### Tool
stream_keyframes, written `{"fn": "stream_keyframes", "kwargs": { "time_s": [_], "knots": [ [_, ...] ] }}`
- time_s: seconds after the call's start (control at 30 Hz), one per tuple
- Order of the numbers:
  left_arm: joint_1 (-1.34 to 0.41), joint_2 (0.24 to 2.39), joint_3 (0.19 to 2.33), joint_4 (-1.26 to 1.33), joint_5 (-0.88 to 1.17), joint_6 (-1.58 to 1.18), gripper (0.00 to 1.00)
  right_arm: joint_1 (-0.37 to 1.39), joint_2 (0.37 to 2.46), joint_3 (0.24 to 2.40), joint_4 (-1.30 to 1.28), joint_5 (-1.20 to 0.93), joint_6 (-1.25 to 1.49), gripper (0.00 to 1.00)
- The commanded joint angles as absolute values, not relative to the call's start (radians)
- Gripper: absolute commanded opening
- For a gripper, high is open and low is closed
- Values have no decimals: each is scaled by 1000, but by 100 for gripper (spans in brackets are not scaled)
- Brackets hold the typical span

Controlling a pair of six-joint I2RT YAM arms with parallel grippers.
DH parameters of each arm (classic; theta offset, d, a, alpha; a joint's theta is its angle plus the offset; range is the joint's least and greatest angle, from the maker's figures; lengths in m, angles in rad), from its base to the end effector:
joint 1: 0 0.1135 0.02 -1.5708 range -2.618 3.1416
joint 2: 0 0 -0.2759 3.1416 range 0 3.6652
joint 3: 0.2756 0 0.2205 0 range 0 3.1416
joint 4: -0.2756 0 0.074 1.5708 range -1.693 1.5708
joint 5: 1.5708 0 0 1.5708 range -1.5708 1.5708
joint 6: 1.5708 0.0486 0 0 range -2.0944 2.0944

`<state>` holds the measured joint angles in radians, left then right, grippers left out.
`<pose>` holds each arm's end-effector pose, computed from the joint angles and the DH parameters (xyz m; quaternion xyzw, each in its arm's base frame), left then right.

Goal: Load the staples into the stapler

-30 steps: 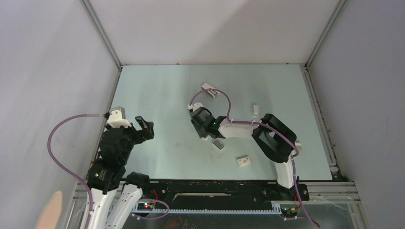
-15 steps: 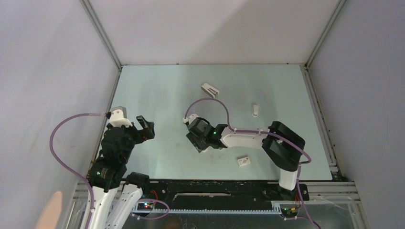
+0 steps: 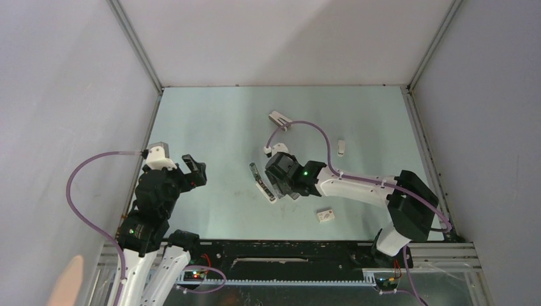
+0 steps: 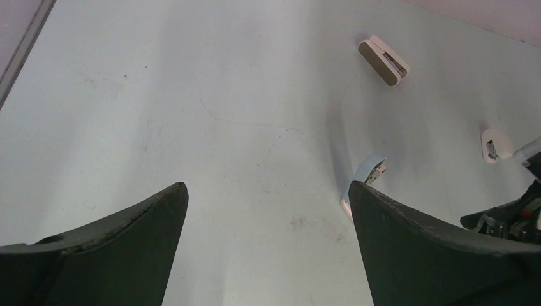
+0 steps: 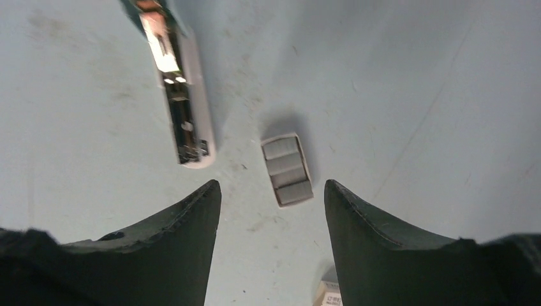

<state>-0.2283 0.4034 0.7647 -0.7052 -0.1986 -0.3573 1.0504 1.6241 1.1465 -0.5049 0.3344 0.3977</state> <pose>0.0587 -0.0038 0.3119 -0.1094 0.8083 -0.0877 0.5719 0.1716 0.2673 0.2450 -0.2568 0.9094 0.0701 0.3197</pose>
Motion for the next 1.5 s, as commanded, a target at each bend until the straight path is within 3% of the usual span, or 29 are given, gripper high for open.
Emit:
{"fn": "stream_keyframes", "kwargs": {
  "time_s": [0.0, 0.53, 1.03, 1.27, 1.47],
  "knots": [
    [-218, 399, 769, -679, -201, -336, 100, 1031, 1597, 1083, -524, 349, 447, 64],
    [-217, 402, 769, -679, -201, -336, 100, 967, 1715, 1011, -475, 310, 437, 66],
    [-216, 416, 768, -679, -205, -335, 100, 876, 1555, 980, -498, 254, 434, 64],
    [-215, 421, 770, -679, -202, -335, 100, 859, 1555, 1026, -488, 130, 330, 56],
    [-215, 417, 767, -678, -201, -336, 100, 865, 1647, 1094, -499, 63, 238, 43]
  ]
}}
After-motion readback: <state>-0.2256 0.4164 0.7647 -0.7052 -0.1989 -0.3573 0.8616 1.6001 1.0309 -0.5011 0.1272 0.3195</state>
